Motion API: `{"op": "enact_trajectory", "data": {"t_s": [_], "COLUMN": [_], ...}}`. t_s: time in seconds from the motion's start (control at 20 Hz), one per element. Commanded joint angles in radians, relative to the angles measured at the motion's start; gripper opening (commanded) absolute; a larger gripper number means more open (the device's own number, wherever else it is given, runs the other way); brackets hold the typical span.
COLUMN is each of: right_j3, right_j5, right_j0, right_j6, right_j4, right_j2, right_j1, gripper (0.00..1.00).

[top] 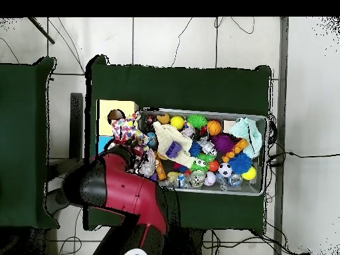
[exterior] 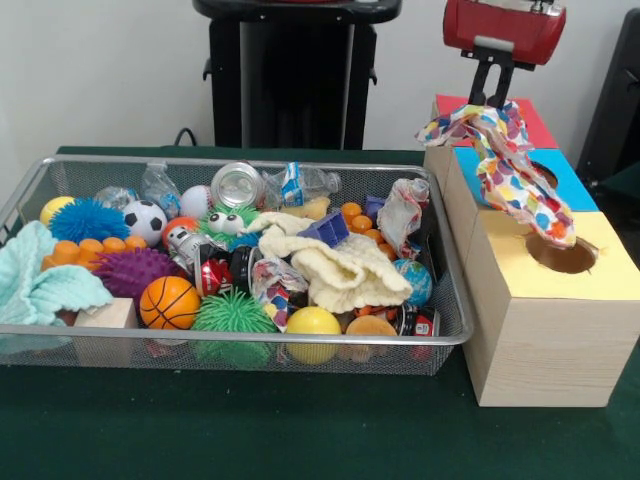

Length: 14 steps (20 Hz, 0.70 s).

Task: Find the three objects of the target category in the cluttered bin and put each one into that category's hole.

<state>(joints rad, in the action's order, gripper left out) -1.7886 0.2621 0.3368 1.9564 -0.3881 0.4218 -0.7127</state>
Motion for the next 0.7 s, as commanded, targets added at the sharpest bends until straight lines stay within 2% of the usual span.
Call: {"op": "enact_trajectory", "data": {"t_s": [0.05,0.25,0.45,0.6,0.7], "right_j3": [0.098,0.151,0.179,0.184,0.195], "right_j5": [0.226,0.31,0.298,0.241,0.258], "right_j0": [-0.047,-0.028,-0.048,-0.056,-0.061], "right_j6": [0.099,0.116,0.106,0.096,0.107], "right_j4": [0.019,0.026,0.02,0.019,0.01], "right_j2": [-0.112,-0.088,-0.112,-0.13,-0.137], "right_j1": [0.014,0.015,0.036,0.04,0.05], "gripper": [0.0,0.0,0.0,0.0,0.0]}}
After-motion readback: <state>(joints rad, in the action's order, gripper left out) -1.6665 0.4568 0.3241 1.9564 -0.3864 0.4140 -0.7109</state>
